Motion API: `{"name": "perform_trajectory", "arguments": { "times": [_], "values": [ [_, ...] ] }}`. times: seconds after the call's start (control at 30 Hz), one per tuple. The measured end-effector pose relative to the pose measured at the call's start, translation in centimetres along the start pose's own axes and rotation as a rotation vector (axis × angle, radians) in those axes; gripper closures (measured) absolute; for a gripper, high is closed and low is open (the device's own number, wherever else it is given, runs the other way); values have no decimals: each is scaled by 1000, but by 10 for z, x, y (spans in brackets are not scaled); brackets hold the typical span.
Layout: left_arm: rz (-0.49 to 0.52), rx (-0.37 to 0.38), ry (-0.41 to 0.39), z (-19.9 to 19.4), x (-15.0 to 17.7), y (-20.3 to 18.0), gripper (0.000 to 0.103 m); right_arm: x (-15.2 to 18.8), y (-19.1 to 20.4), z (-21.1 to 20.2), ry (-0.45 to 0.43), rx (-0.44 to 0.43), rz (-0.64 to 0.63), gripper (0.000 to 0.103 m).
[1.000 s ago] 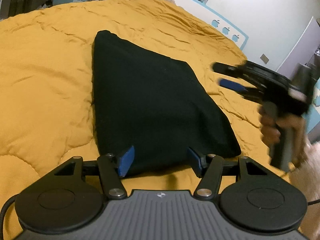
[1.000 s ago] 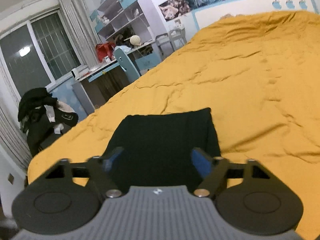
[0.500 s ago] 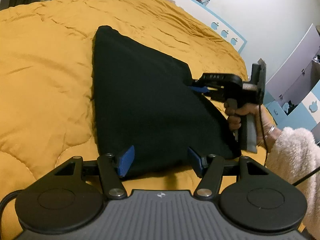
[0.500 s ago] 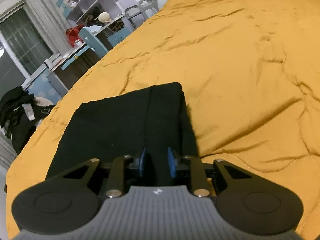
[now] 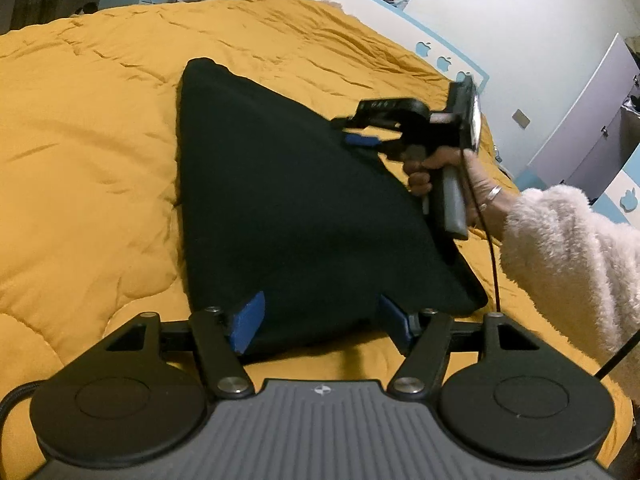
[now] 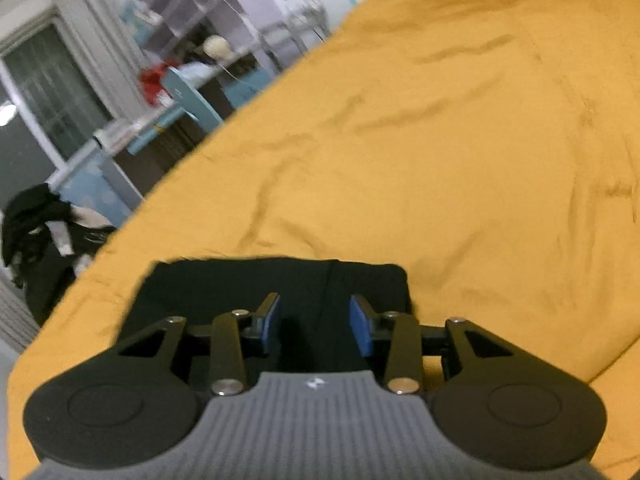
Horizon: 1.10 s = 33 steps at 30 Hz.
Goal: Fold small clothes
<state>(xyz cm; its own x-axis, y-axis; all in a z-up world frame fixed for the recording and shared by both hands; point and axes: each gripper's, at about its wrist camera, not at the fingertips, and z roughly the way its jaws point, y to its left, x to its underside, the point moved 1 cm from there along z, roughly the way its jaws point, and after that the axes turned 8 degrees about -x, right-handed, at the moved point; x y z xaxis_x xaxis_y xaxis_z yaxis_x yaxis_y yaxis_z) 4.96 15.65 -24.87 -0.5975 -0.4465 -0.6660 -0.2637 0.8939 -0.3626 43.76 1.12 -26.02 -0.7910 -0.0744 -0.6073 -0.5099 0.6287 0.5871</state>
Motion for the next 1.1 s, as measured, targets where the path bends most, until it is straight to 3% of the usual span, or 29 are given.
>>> {"name": "perform_trajectory", "arguments": {
  "times": [0.13,0.27,0.33,0.47,0.57,0.63,0.87,0.97,1.1],
  "values": [
    [-29,1,5,-2,-5,1,28,0,18,-16,-19,17,-64,66],
    [-60,24,-58,-22,-13,-2,31,26,52,-83,-62,-89,-112,64],
    [-56,43,-89,-31,-16,-5,30,57,67,-122,-52,-120,-125,55],
    [-35,9,-76,-28,-14,-7,30,123,77,-167,12,-90,-150,54],
    [12,-34,-37,-17,-6,-8,31,158,72,-171,83,-27,-171,54],
    [72,-53,-24,-12,2,-11,31,174,66,-175,83,21,-185,57],
    [127,-92,-28,-17,4,-23,32,179,64,-182,49,65,-153,56],
    [173,-115,-57,-39,-11,-42,30,169,83,-203,-7,121,-127,39],
    [139,-194,-76,-74,-24,-64,25,169,135,-236,-64,240,-228,24]
  ]
}}
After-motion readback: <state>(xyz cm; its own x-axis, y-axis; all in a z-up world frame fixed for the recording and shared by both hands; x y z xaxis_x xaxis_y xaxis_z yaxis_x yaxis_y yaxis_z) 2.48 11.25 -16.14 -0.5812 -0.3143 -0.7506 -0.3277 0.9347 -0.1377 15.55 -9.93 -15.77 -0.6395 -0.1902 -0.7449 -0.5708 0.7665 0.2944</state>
